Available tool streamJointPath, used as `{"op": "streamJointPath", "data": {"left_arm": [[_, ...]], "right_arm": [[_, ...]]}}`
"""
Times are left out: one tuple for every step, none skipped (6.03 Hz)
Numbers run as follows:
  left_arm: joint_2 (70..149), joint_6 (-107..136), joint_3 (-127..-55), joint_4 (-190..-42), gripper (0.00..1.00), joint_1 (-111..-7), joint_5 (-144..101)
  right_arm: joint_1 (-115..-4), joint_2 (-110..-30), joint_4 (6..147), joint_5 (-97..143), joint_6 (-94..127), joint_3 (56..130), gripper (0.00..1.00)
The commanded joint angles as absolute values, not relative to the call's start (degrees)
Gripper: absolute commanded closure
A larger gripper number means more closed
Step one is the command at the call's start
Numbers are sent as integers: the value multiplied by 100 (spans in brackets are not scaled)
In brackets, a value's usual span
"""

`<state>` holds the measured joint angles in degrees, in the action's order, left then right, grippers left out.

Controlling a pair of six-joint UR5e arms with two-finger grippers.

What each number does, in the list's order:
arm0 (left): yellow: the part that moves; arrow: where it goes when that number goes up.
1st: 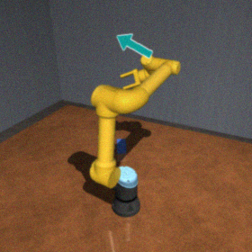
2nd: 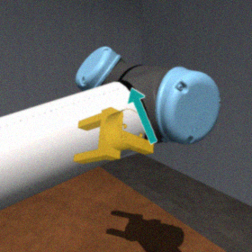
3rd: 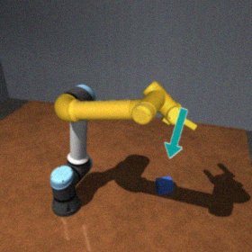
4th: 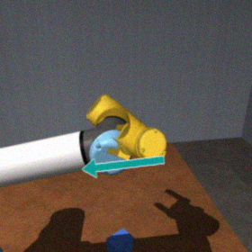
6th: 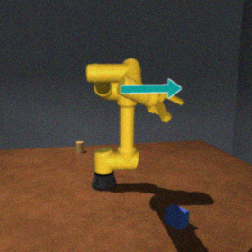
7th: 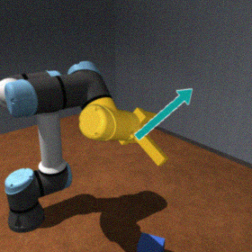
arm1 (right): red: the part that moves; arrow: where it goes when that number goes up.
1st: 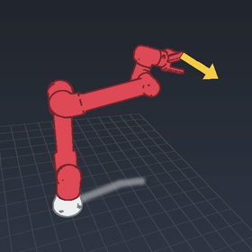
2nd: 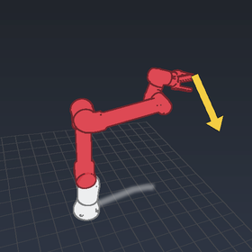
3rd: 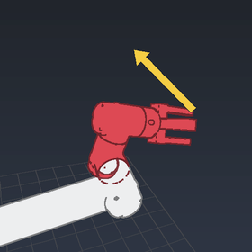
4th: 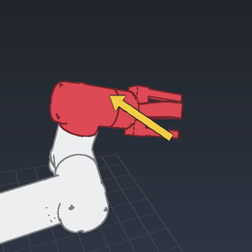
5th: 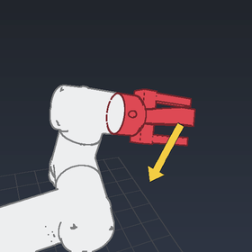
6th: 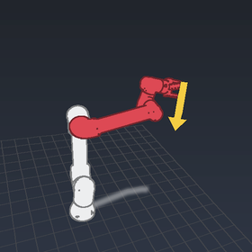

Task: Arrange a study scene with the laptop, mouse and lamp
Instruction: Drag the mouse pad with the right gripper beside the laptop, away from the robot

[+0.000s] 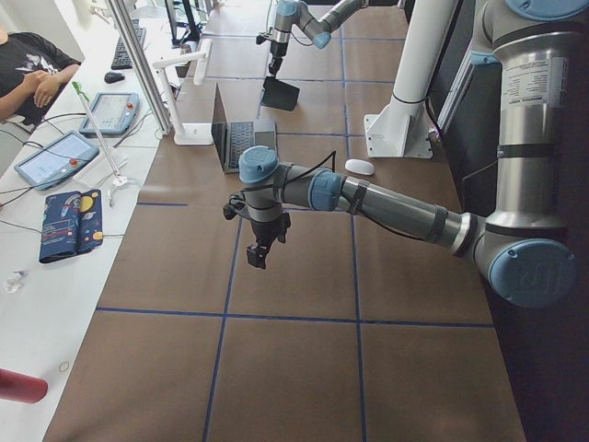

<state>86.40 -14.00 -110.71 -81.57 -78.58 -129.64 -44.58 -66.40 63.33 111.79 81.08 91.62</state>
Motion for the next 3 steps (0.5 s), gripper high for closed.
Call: {"op": "streamJointPath", "data": {"left_arm": [[8657, -1389, -11065, -8156, 0, -7849, -12964], [8666, -1310, -11074, -8156, 0, -7849, -12981], [8666, -1292, -11074, -8156, 0, -7849, -13034]], "right_arm": [[-4579, -5656, 6381, 11162, 8147, 8074, 100], [-4588, -5103, 6346, 11153, 8165, 7390, 100], [-4605, -4871, 6337, 11153, 8165, 7104, 100]]}}
